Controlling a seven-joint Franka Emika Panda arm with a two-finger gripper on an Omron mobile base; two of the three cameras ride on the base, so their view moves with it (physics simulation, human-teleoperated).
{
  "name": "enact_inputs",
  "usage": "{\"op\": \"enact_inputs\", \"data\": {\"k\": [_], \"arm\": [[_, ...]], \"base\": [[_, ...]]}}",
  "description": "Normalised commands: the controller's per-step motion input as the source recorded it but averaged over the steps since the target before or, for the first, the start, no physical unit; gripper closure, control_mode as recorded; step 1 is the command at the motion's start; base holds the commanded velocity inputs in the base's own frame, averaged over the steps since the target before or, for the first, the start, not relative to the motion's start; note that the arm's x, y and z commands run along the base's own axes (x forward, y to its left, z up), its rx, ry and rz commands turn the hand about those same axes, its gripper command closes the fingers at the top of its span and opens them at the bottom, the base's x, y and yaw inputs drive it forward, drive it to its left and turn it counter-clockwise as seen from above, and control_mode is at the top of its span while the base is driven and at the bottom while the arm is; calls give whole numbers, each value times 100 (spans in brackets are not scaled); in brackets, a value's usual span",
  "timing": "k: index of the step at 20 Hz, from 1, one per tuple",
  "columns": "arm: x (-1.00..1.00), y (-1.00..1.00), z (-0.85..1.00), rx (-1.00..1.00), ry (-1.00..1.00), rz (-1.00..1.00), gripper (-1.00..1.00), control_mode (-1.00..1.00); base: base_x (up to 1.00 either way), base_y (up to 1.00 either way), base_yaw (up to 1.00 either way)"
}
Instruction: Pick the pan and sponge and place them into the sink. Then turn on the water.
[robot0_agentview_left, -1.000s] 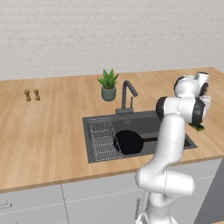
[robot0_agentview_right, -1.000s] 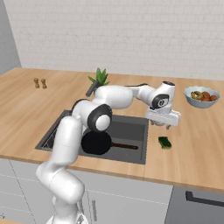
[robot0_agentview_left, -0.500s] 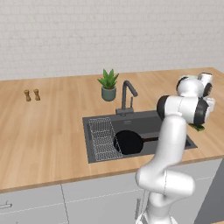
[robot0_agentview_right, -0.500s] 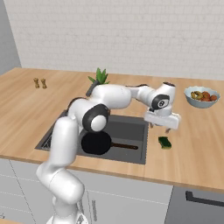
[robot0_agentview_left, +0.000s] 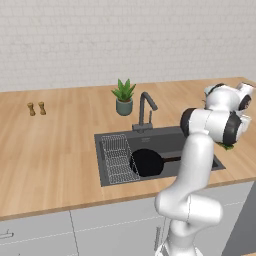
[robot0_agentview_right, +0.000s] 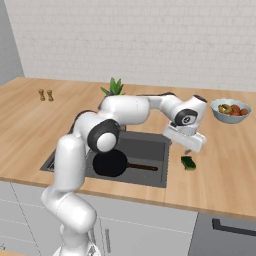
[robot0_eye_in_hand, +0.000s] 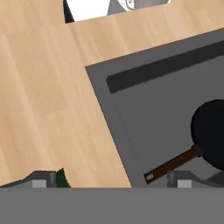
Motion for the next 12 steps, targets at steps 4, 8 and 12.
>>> {"op": "enact_inputs", "data": {"k": [4, 8, 12], "arm": [[0, -16, 11, 10, 11, -37, -100, -100], [2, -35, 14, 0, 15, -62, -100, -100], [0, -7, 21, 0, 7, -70, -100, -100]], "base": [[0, 0, 0], [0, 0, 0], [0, 0, 0]]}}
